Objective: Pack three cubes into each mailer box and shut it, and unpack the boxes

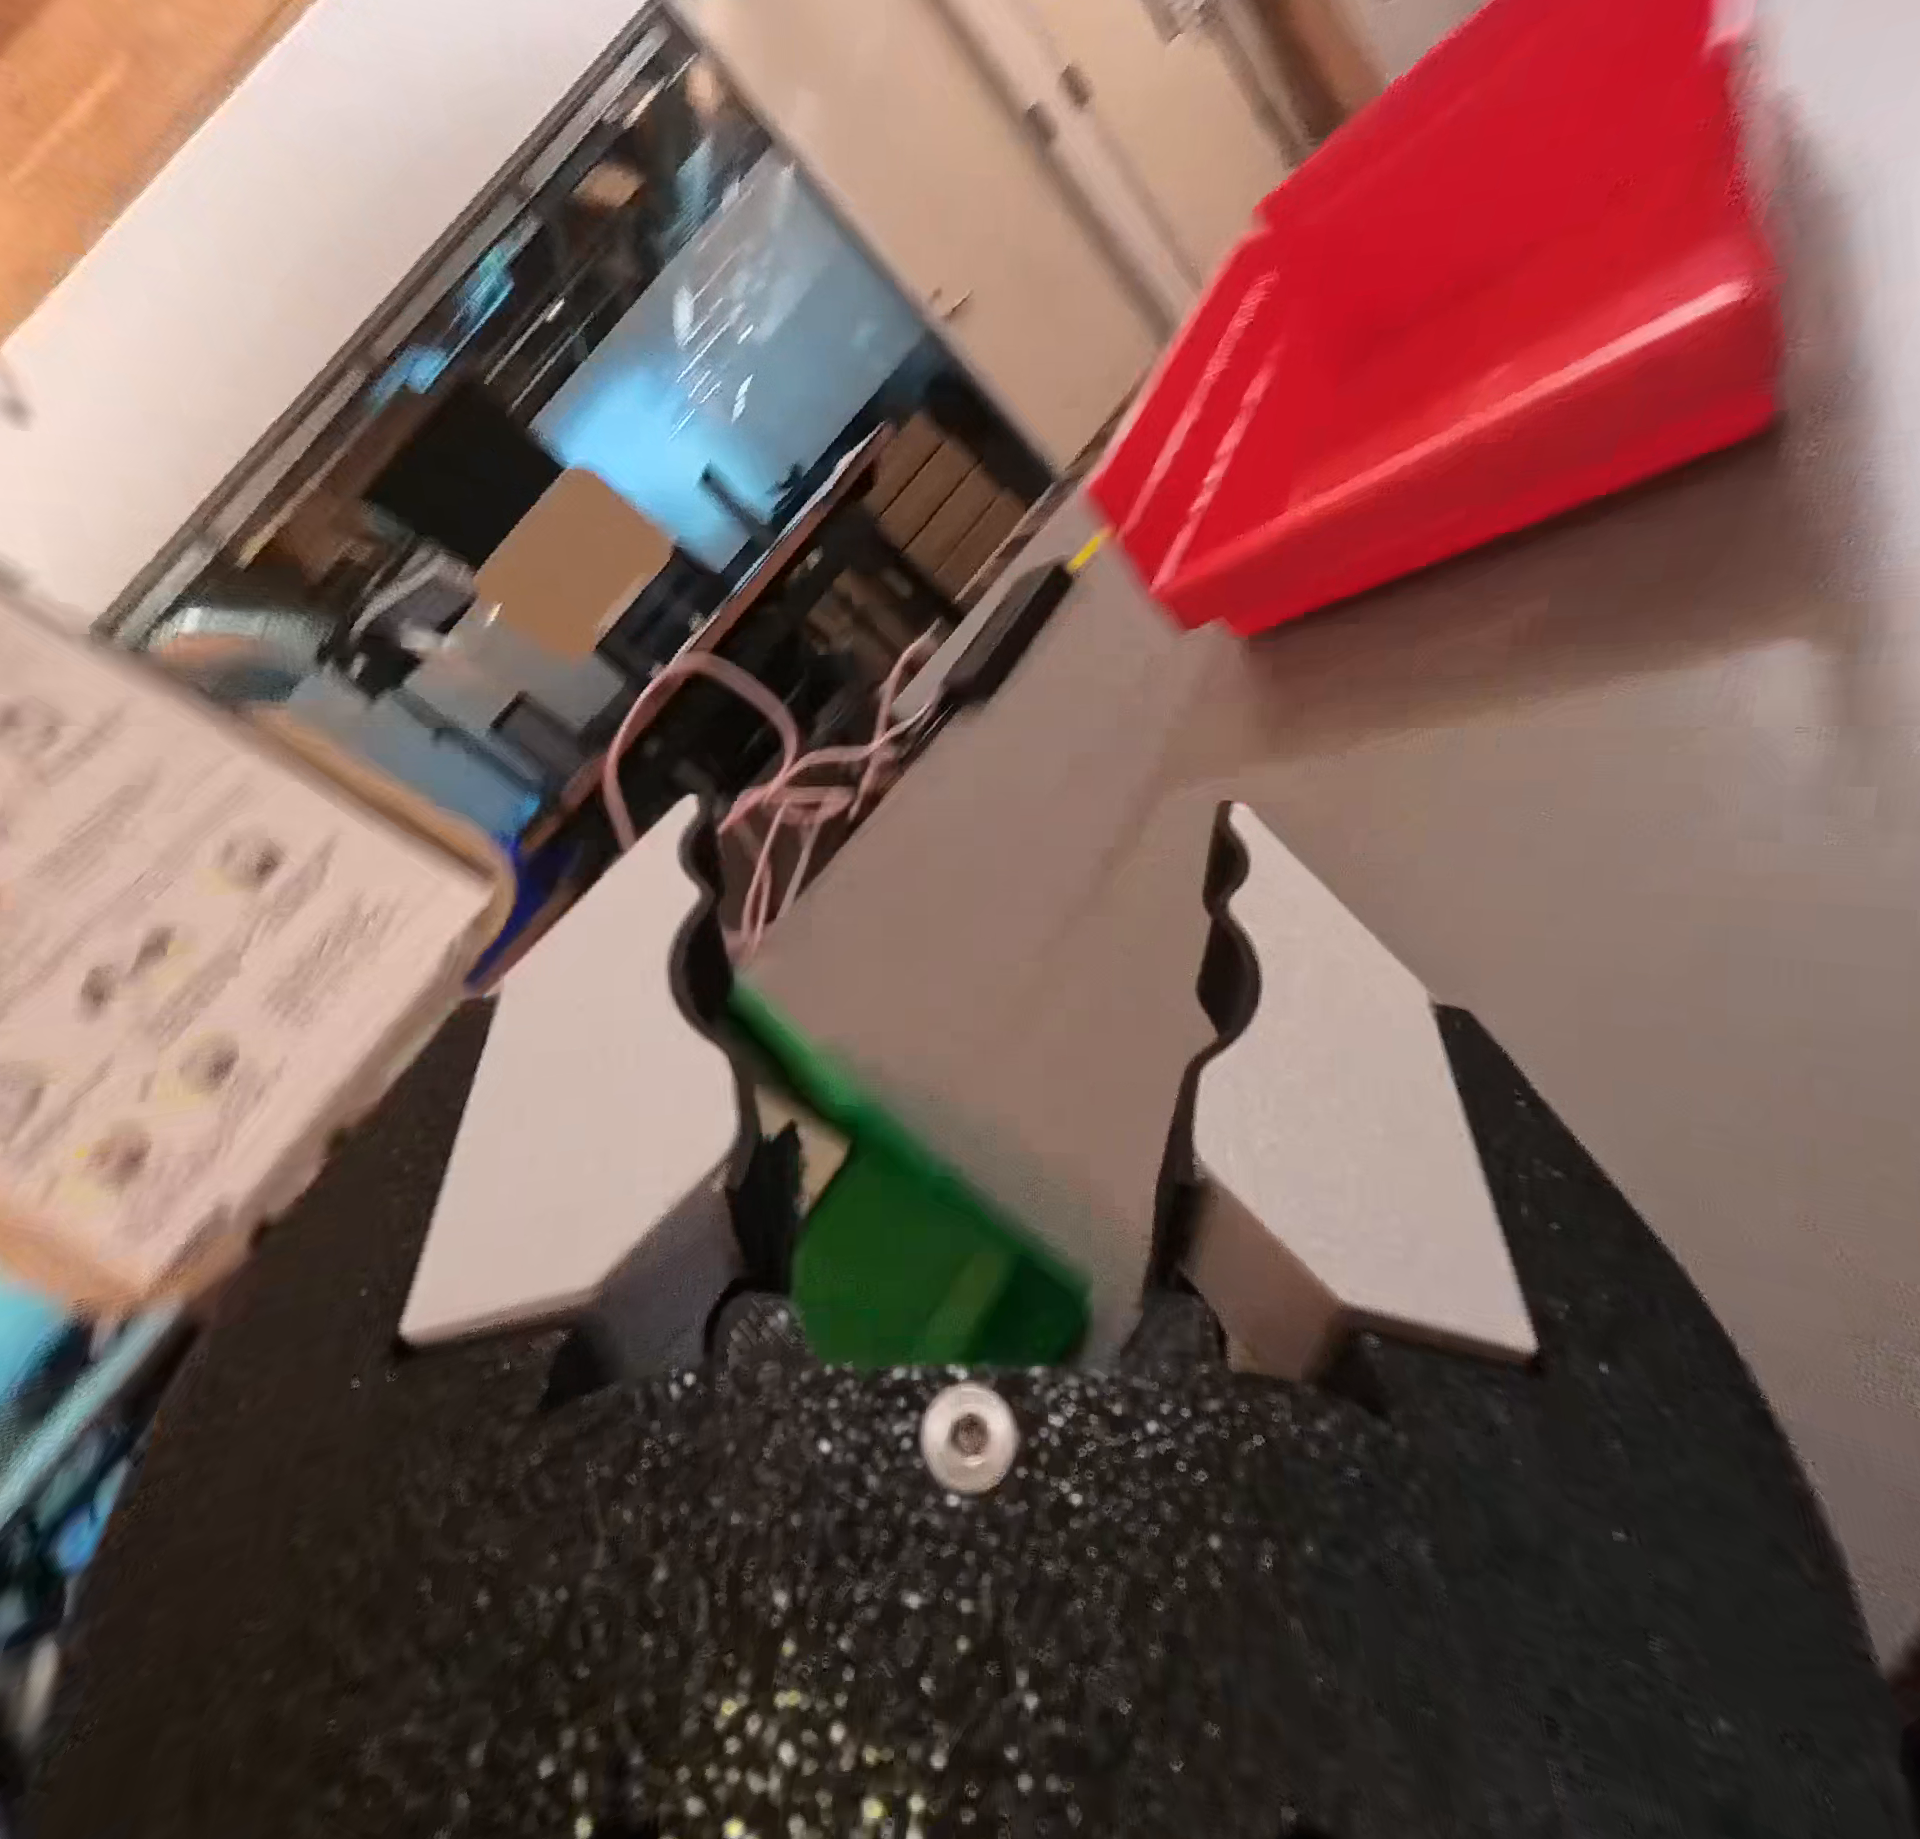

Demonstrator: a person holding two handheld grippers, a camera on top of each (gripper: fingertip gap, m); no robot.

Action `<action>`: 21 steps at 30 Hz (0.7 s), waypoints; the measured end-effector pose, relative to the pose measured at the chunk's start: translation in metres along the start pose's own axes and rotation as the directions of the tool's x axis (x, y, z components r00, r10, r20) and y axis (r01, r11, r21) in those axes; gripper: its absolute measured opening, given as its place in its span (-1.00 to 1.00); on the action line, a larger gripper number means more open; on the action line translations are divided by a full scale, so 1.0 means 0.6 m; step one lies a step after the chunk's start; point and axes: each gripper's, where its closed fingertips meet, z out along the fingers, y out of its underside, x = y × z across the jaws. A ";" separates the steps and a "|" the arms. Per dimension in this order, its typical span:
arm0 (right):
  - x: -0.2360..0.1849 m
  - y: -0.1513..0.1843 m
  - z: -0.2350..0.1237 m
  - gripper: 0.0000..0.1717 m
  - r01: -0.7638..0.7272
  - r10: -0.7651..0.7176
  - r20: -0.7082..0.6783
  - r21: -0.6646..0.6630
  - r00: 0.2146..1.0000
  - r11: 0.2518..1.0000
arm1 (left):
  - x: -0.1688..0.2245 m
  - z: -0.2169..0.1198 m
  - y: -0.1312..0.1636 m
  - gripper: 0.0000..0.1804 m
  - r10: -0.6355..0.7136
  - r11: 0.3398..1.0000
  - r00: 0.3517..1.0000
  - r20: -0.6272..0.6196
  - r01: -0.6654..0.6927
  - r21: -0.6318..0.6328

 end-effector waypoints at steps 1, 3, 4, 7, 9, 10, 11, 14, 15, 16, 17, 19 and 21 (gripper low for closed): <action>-0.001 -0.013 0.000 0.17 -0.035 0.036 -0.032 0.022 0.999 0.999 | -0.034 -0.026 0.026 0.02 -0.069 0.998 0.996 0.049 0.069 -0.012; -0.007 -0.040 -0.004 0.25 -0.102 0.111 -0.083 0.105 0.990 0.989 | -0.110 -0.078 0.077 0.03 -0.239 0.970 0.954 0.182 0.244 -0.005; -0.015 -0.046 -0.003 0.28 -0.136 0.149 -0.089 0.132 0.985 0.982 | -0.151 -0.105 0.106 0.05 -0.315 0.945 0.910 0.268 0.326 0.004; -0.045 -0.005 0.017 0.72 -0.182 0.181 -0.147 0.003 0.972 0.983 | -0.254 -0.188 0.209 0.10 -0.333 0.899 0.773 0.539 0.434 -0.067; -0.045 0.057 0.007 0.86 -0.181 0.132 -0.287 -0.152 0.949 0.972 | -0.291 -0.228 0.263 0.12 -0.264 0.879 0.731 0.629 0.451 -0.155; -0.042 0.083 -0.008 0.86 -0.169 0.088 -0.357 -0.204 0.930 0.964 | -0.300 -0.237 0.283 0.15 -0.272 0.860 0.719 0.639 0.480 -0.174; -0.049 0.104 -0.021 0.84 -0.164 0.061 -0.383 -0.242 0.922 0.956 | -0.302 -0.238 0.297 0.18 -0.305 0.837 0.712 0.632 0.517 -0.178; -0.111 0.139 -0.027 0.80 -0.286 0.205 -0.286 -0.276 0.936 0.918 | -0.295 -0.224 0.318 0.27 -0.436 0.768 0.688 0.580 0.620 -0.159; -0.132 0.147 -0.024 0.80 -0.323 0.254 -0.243 -0.305 0.936 0.896 | -0.291 -0.218 0.320 0.28 -0.465 0.756 0.683 0.563 0.637 -0.149; -0.148 0.157 -0.023 0.80 -0.337 0.275 -0.216 -0.347 0.937 0.875 | -0.289 -0.213 0.322 0.28 -0.477 0.751 0.683 0.554 0.644 -0.146; -0.159 0.166 -0.022 0.81 -0.333 0.273 -0.203 -0.386 0.940 0.860 | -0.287 -0.208 0.325 0.27 -0.477 0.750 0.686 0.550 0.644 -0.152; -0.175 0.185 -0.022 0.82 -0.312 0.251 -0.191 -0.452 0.949 0.836 | -0.280 -0.199 0.333 0.27 -0.474 0.742 0.691 0.546 0.647 -0.175; -0.188 0.213 -0.026 0.81 -0.293 0.225 -0.191 -0.526 0.956 0.798 | -0.271 -0.188 0.342 0.26 -0.486 0.725 0.687 0.540 0.662 -0.189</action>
